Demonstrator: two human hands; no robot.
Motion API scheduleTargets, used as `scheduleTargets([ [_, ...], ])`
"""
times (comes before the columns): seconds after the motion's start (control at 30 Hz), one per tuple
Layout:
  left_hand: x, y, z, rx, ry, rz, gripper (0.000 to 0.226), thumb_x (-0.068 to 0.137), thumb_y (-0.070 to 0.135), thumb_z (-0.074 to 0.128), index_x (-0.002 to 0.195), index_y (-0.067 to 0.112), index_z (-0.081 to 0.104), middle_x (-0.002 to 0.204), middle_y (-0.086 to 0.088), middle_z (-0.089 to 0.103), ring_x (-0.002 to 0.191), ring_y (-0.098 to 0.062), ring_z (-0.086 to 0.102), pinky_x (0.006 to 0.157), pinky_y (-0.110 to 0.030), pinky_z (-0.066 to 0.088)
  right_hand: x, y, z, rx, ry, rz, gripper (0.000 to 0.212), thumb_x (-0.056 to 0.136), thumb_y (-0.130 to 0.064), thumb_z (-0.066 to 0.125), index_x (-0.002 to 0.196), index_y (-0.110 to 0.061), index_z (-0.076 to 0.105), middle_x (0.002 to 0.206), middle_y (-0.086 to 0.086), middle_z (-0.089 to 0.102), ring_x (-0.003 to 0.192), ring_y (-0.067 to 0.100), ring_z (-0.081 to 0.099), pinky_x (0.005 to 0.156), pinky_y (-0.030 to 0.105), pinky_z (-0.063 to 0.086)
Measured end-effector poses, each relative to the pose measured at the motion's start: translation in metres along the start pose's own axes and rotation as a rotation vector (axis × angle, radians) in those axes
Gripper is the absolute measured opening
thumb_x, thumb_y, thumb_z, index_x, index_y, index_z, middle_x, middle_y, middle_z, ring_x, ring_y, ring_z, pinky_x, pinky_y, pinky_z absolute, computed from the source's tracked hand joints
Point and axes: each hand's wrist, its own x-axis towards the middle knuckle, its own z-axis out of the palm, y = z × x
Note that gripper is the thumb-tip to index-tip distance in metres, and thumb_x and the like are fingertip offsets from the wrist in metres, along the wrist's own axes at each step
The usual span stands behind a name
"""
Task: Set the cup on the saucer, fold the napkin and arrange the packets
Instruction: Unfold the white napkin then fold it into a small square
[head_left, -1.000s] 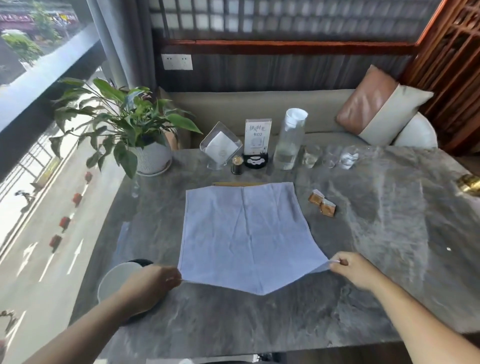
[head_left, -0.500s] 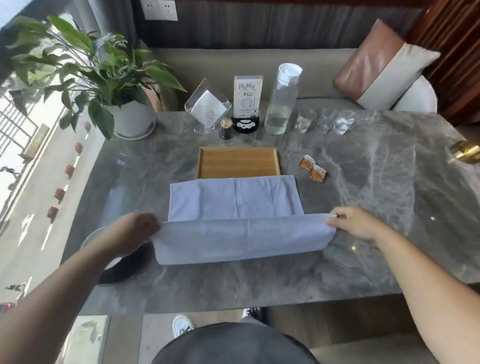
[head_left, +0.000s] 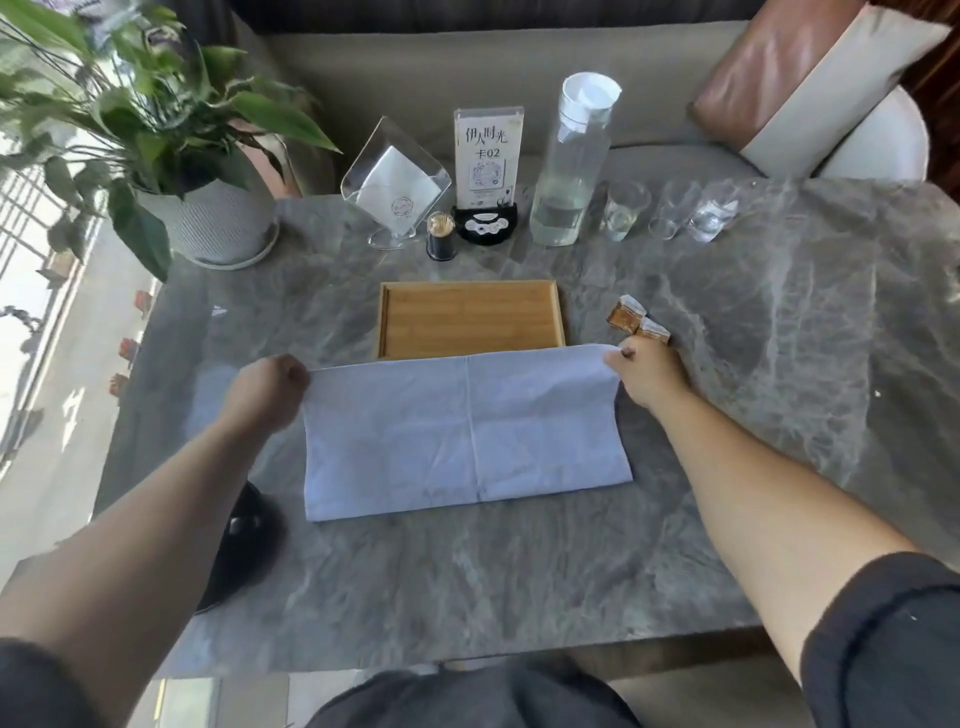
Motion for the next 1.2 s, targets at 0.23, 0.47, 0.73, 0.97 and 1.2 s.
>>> scheduleTargets([
  [0.23, 0.025, 0.000, 0.022, 0.028, -0.098, -0.059, 0.019, 0.091, 0.014, 0.044, 0.081, 0.010, 0.061, 0.096, -0.024, 0.066, 0.083, -0.038, 0.058, 0.069, -0.037, 0.047, 0.036, 0.004, 0.023, -0.076, 0.013, 0.072, 0.028, 0.087, -0.020, 0.056, 0.065, -0.003, 0.052, 0.063, 0.009, 0.051, 0.066, 0.023, 0.046, 0.060, 0.034, 0.036],
  [0.47, -0.034, 0.025, 0.073, 0.043, 0.069, 0.122, 0.055, 0.095, 0.040, 0.043, 0.140, 0.009, 0.035, 0.151, -0.019, 0.031, 0.135, -0.042, 0.031, 0.106, -0.056, 0.031, -0.008, 0.005, 0.063, -0.404, 0.132, -0.277, 0.059, 0.087, -0.031, 0.062, 0.135, 0.000, 0.045, 0.147, 0.020, 0.038, 0.137, 0.038, 0.031, 0.110, 0.047, 0.024],
  [0.73, -0.077, 0.003, 0.131, 0.210, -0.092, 0.261, 0.078, 0.094, 0.062, 0.012, 0.151, 0.009, 0.015, 0.159, -0.009, 0.005, 0.147, -0.023, -0.004, 0.118, -0.049, 0.001, -0.053, 0.037, 0.104, -0.639, -0.070, -0.296, 0.080, 0.091, -0.057, 0.041, 0.148, -0.006, 0.020, 0.159, 0.013, 0.010, 0.147, 0.027, 0.005, 0.118, 0.044, 0.000],
  [0.97, -0.075, 0.003, 0.132, 0.269, -0.113, 0.243, 0.079, 0.094, 0.064, 0.016, 0.151, 0.010, 0.007, 0.160, -0.007, 0.001, 0.147, -0.020, -0.008, 0.116, -0.041, -0.012, -0.054, 0.024, 0.086, -0.364, 0.021, 0.055, 0.078, 0.093, -0.046, 0.048, 0.149, -0.007, 0.012, 0.160, 0.011, 0.004, 0.144, 0.034, 0.011, 0.115, 0.047, 0.016],
  [1.2, -0.074, 0.004, 0.131, 0.282, -0.108, 0.246, 0.081, 0.092, 0.069, 0.010, 0.150, 0.015, -0.005, 0.160, -0.004, -0.006, 0.145, -0.019, -0.017, 0.114, -0.039, -0.019, -0.041, 0.007, 0.062, -0.193, 0.014, 0.348, 0.070, 0.086, -0.033, 0.064, 0.137, -0.002, 0.029, 0.139, 0.018, 0.035, 0.117, 0.038, 0.047, 0.085, 0.040, 0.042],
])
